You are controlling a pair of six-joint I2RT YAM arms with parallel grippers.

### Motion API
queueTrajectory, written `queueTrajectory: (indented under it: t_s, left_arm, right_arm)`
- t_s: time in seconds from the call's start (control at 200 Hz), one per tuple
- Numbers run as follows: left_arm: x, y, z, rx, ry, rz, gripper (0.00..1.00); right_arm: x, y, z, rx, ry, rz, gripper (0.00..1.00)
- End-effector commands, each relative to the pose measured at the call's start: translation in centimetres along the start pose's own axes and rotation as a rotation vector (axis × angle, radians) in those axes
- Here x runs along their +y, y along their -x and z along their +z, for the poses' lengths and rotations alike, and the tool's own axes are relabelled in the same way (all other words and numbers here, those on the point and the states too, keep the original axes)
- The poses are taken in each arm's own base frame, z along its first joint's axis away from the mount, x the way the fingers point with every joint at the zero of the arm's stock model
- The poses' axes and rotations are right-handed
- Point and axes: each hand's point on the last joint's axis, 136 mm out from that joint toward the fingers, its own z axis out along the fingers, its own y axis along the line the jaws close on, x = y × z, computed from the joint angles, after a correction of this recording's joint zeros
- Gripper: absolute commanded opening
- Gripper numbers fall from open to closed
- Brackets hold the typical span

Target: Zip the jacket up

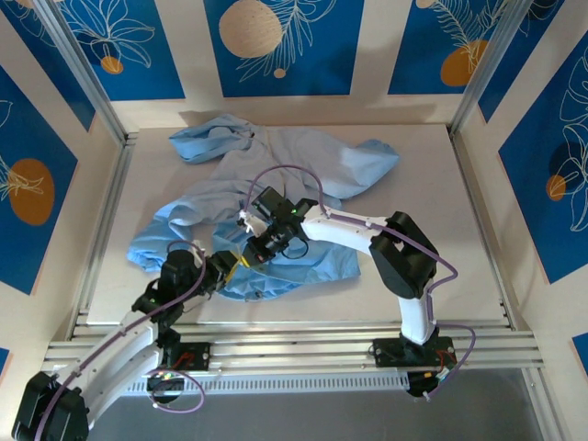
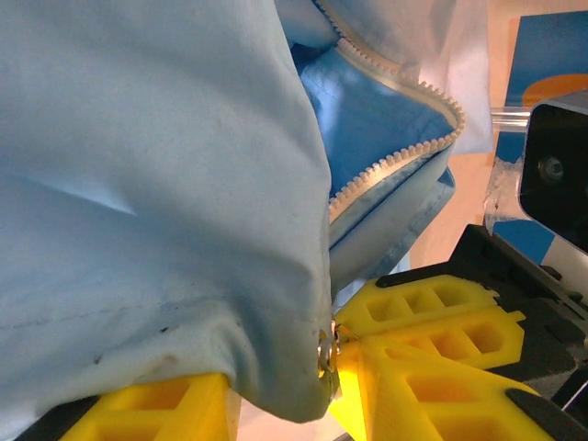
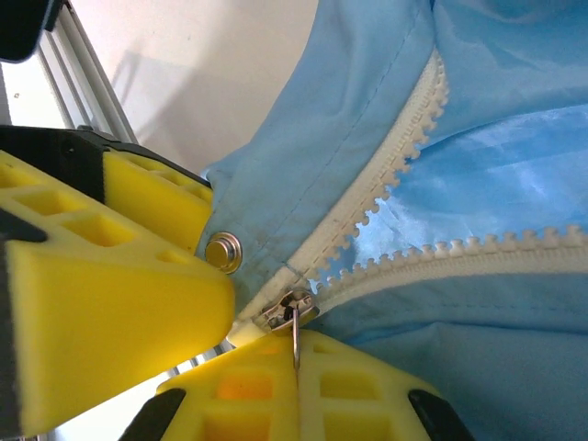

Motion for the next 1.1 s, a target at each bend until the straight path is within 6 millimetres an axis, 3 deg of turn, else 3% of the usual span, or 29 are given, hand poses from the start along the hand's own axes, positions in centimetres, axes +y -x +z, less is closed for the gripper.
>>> queueTrajectory:
  t_s: [0.0,0.24,0.585,0.66,0.725,0.87,1.096]
  left_arm:
    - [-0.6,0.6,0.2,-0.036,-0.037,-0.004,0.34]
    - [-0.4,1.2,0.4,-0.075,-0.052,-0.025,0.21]
    - [0.8,0.9,0.6,-0.063,-0.032,-0.037,0.23]
    - [1.1,0.9,0.6,-0.067,-0.029,-0.034,0.17]
    - [1.2,0.9,0.6,-0.065,-0.032,-0.027,0.0]
    - [1.0,-0.3,0.8,0.003,-0.031,0.026,0.0]
    - [3.4,-2.7,0.3,0.127,0.032,0.067,0.0]
  right_arm:
    - [1.5,0.0,-0.8,-0.018,0.042,0.018,0.0]
    - [1.6,-0.3,-0.6,-0.022,0.047,0.038,0.0]
    - [2.3,0.3,-0.1,-0.044,0.069,0.045,0.0]
    - [2.5,0.5,-0.2,-0.048,0.076,0.042,0.0]
    - [2.7,0.4,-0.1,-0.044,0.081,0.039,0.0]
    - [1.9,0.3,-0.2,-0.024,0.048,0.039,0.0]
    - [-0.5,0.6,-0.7,-0.006,-0.017,0.032,0.0]
